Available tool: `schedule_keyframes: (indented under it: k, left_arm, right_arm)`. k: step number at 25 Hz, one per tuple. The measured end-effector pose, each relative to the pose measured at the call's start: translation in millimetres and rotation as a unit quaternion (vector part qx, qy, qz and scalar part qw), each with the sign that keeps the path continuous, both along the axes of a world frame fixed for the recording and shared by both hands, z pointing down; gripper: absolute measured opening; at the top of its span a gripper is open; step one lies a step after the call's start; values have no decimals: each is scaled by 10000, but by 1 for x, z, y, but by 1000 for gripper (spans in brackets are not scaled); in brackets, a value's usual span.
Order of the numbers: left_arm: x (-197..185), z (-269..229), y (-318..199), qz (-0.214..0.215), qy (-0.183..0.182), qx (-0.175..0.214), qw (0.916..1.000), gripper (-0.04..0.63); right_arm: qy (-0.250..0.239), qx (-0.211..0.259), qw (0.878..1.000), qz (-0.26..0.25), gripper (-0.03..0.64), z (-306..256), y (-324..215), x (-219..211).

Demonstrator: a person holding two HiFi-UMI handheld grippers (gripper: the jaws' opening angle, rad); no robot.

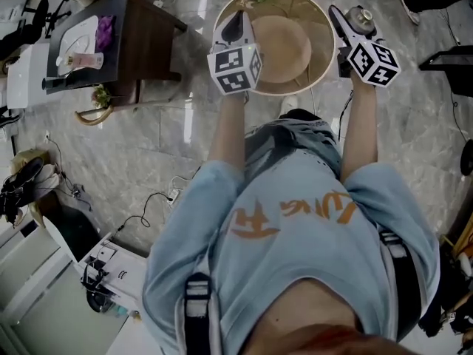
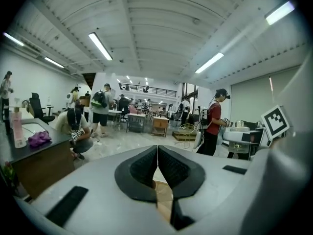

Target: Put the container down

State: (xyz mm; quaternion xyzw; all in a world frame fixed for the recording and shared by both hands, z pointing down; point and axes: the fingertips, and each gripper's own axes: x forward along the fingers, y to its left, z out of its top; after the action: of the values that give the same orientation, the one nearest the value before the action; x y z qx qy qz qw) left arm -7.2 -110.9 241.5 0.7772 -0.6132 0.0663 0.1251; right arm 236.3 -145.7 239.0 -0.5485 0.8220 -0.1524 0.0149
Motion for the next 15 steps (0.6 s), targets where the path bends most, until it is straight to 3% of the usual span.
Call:
schedule_keyframes:
  k: [5,15]
  left_arm:
    - [19,10,-20,-47,301,-268,9992,29]
    - [11,39,-41,-96,-64,-679,9976,28]
  right_arm:
    - [263,-111,9995,-102,360,16,-10,10]
    - [89,-558,9976,-399,360,61,-39,-14]
